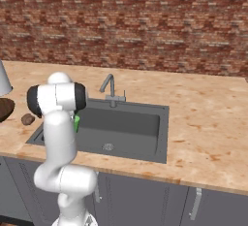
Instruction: Remove the broccoli and potato from the sink. Then move the bowl and cup from the counter to the sink for washing.
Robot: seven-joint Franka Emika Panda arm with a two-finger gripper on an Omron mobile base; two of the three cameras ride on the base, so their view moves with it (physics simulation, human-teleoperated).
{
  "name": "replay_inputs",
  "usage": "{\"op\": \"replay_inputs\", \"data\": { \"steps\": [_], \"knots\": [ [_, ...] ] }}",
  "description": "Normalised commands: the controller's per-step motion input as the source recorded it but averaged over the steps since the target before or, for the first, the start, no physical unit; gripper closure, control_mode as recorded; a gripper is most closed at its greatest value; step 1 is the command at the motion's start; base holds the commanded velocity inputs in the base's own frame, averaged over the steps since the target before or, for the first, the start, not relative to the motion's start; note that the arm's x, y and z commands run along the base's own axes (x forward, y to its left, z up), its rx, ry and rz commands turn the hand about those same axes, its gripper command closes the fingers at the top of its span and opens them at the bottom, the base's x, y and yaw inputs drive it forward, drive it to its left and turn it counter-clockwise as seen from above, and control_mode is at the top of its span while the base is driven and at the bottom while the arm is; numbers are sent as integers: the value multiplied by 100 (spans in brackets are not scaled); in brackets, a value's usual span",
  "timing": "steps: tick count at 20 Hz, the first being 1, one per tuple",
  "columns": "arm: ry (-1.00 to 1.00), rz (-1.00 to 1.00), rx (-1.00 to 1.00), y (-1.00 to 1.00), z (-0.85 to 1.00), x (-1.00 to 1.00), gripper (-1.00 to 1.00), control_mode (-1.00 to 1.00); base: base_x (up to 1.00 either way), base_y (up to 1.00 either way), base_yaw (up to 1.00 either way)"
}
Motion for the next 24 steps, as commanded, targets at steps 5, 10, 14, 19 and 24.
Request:
{"op": "replay_inputs", "data": {
  "steps": [5,10,14,19,24],
  "knots": [
    [-4,0,0,4,-22,21,100,-100,0,0,0],
    [-3,0,0,0,-19,22,100,-100,0,0,0],
    [0,0,0,2,-16,21,100,-100,0,0,0],
    [0,0,1,9,-16,19,100,-100,0,0,0],
    [0,0,1,8,-16,20,100,-100,0,0,0]
  ]
}}
